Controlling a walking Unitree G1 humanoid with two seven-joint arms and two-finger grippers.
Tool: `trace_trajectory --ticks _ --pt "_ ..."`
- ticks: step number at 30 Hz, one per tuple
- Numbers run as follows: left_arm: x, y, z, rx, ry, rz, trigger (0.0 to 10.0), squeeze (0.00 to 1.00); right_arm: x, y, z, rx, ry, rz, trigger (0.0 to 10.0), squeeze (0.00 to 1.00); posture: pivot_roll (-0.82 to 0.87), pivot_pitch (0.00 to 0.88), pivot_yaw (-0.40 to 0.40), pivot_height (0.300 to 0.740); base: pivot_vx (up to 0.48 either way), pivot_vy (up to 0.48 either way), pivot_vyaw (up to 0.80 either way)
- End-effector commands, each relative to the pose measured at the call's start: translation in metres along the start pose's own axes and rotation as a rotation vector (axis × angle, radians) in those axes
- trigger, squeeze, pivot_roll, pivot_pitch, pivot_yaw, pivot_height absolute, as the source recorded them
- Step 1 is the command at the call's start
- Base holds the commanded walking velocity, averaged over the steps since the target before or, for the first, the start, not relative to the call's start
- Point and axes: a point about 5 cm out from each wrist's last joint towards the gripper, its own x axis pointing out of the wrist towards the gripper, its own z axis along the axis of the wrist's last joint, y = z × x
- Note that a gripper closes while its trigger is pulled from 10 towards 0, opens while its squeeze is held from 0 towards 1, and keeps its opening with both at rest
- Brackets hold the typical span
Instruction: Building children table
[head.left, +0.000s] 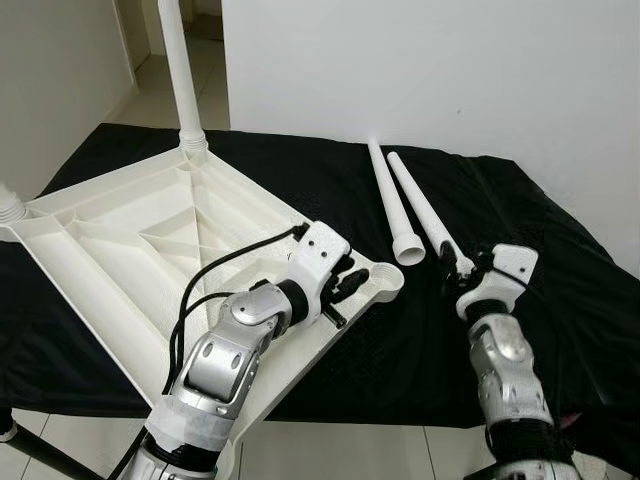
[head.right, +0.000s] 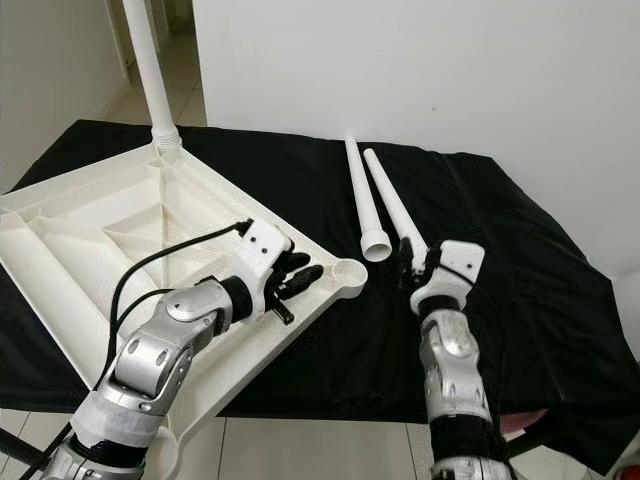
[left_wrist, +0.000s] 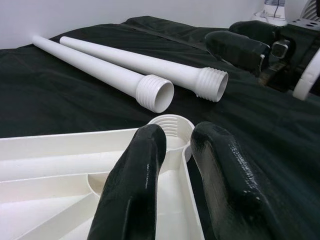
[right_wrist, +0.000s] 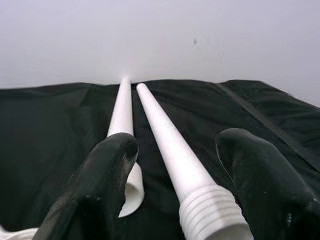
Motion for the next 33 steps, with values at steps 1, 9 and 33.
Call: trace_trajectory --ticks 1,9,33 --pt "-0.001 -0.003 0.0 0.009 -0.002 0.001 10.0 0.0 0.002 -0.012 -0.004 -0.012 0.02 -0.06 10.0 0.0 -0.01 0.0 -0.081 0.74 0.0 0.0 0.0" --pt "-0.001 -0.007 0.004 0.004 -0.012 -0.009 10.0 0.0 0.015 -0.021 -0.005 0.003 0.048 -0.081 10.0 0.0 -0.01 0.0 -0.084 0.74 0.0 0.0 0.0" --pt "-0.008 -0.017 0.006 0.011 0.019 -0.011 10.0 0.0 0.036 -0.042 -0.006 -0.11 0.168 0.084 10.0 0.0 0.01 0.05 -0.082 0.74 0.0 0.0 0.0"
